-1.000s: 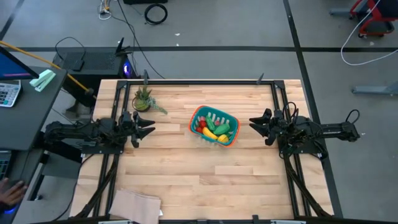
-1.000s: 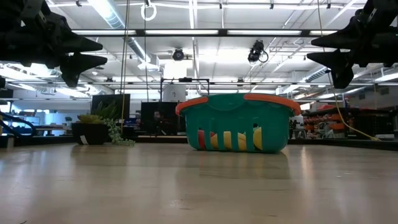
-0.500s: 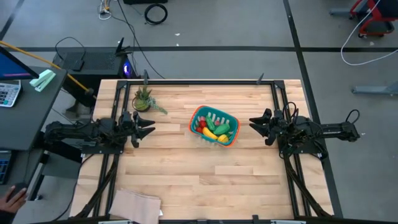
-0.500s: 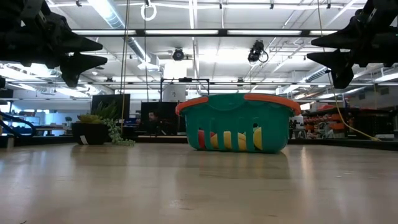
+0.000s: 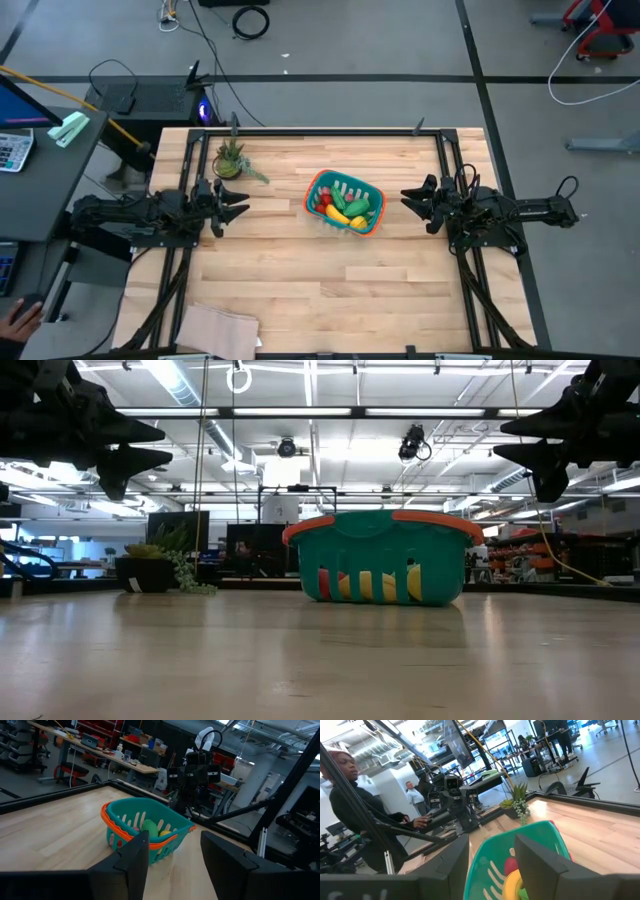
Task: Pick and placing Produce into tupperware
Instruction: Return to Home Position
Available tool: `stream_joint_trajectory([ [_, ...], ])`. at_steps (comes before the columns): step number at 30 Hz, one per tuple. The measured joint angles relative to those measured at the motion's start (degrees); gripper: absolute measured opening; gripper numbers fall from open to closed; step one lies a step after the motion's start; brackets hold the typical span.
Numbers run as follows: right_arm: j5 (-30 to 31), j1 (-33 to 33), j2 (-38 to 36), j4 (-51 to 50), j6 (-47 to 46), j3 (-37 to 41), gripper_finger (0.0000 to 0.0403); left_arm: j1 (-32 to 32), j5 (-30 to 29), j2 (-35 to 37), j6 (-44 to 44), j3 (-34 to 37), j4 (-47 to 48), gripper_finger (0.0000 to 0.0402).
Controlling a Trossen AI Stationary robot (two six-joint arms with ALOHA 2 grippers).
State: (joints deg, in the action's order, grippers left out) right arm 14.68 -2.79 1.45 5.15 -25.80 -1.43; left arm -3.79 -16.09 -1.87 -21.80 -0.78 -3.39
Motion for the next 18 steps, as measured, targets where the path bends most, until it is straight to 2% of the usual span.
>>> stream_joint_trajectory([
  [18,0.0,0.0,0.0,0.0,0.0,0.0,0.0166,0.0,0.0,0.0,0.0,0.0,0.0,0.0183],
])
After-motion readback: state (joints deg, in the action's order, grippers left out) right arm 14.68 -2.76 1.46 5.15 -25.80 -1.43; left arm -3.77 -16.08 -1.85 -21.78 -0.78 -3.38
